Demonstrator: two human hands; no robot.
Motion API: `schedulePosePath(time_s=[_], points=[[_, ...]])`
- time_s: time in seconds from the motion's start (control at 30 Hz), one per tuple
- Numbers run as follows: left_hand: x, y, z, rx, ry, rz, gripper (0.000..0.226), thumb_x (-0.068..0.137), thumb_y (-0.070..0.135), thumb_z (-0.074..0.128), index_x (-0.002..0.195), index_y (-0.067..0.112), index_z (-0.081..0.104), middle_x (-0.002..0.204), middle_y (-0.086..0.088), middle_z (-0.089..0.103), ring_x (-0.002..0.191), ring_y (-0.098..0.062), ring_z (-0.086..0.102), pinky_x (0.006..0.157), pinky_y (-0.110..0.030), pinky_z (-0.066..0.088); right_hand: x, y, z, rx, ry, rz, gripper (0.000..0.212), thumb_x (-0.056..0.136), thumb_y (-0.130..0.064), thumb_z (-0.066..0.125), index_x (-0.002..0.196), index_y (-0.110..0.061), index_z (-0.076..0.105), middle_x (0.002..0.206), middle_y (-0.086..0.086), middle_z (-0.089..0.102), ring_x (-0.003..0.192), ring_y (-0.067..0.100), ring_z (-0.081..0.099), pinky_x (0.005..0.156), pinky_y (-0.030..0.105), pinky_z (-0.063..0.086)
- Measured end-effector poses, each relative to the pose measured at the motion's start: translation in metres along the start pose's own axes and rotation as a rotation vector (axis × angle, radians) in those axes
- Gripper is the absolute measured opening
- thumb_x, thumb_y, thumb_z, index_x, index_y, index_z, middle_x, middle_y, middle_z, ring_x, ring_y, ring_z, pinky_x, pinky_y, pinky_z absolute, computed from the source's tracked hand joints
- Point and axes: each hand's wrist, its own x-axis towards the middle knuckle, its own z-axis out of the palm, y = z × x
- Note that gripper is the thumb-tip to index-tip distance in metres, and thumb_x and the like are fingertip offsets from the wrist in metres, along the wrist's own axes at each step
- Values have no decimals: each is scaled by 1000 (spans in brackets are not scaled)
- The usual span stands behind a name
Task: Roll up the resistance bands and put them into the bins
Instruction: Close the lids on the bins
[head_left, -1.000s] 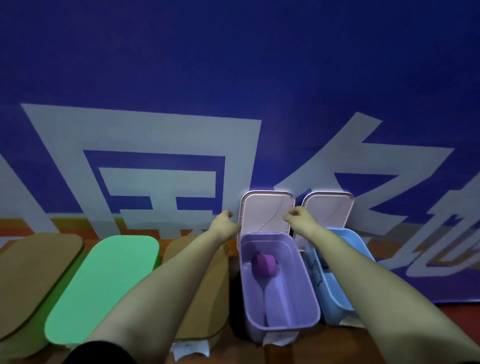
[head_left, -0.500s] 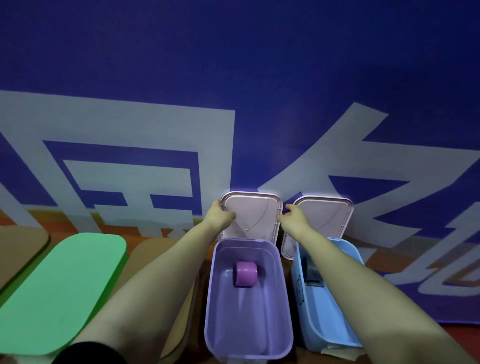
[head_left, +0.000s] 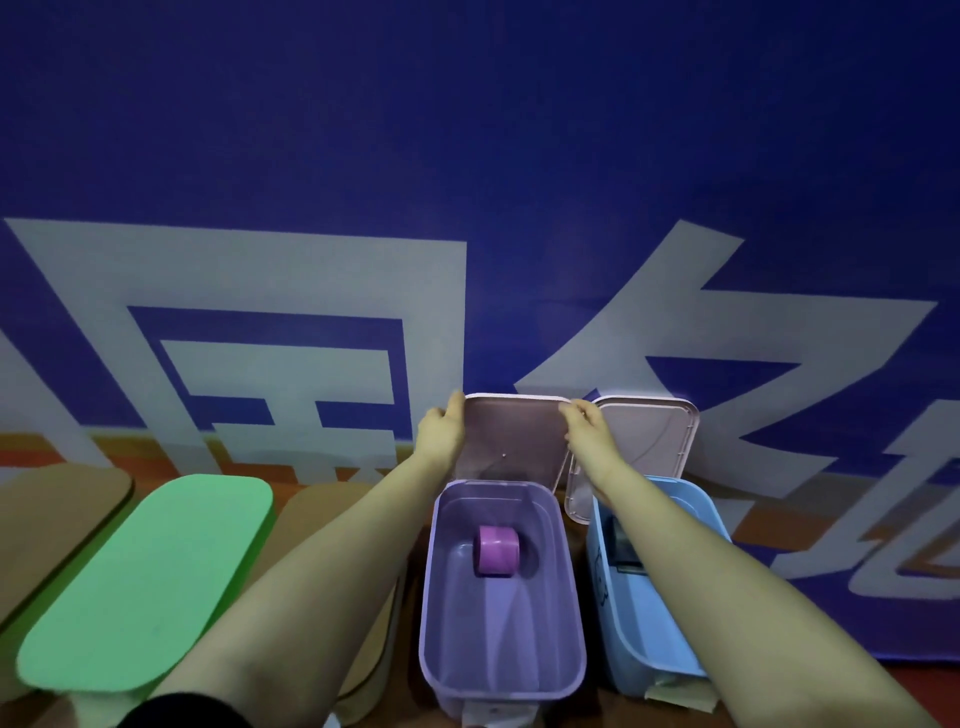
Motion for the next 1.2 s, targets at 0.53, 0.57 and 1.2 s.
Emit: schedulePosePath(time_s=[0.53, 0.57, 1.2], points=[[-50, -53, -54, 180, -53, -104, 33, 75, 10, 77, 103, 1, 61, 107, -15, 63, 102, -28, 62, 83, -32, 51, -101, 25, -16, -210, 27, 50, 45, 76, 5, 61, 120, -2, 53, 100, 11, 54, 84, 23, 52, 68, 28, 44], [-52, -62, -54, 253, -70, -110, 46, 76, 13, 77, 114, -4, 58, 118, -16, 62, 112, -28, 60, 90, -31, 50, -108, 30, -17, -241, 18, 57, 46, 76, 8, 60, 121, 0, 54, 99, 11, 54, 85, 22, 52, 71, 29, 45], [-113, -150, -54, 422, -64, -28, 32, 81, 5, 60, 111, 9, 69, 116, -10, 68, 106, -27, 63, 88, -27, 48, -172, 108, -15, -439, -7, 66, 52, 81, 6, 52, 130, -10, 44, 132, 12, 52, 119, 29, 49, 95, 33, 45]])
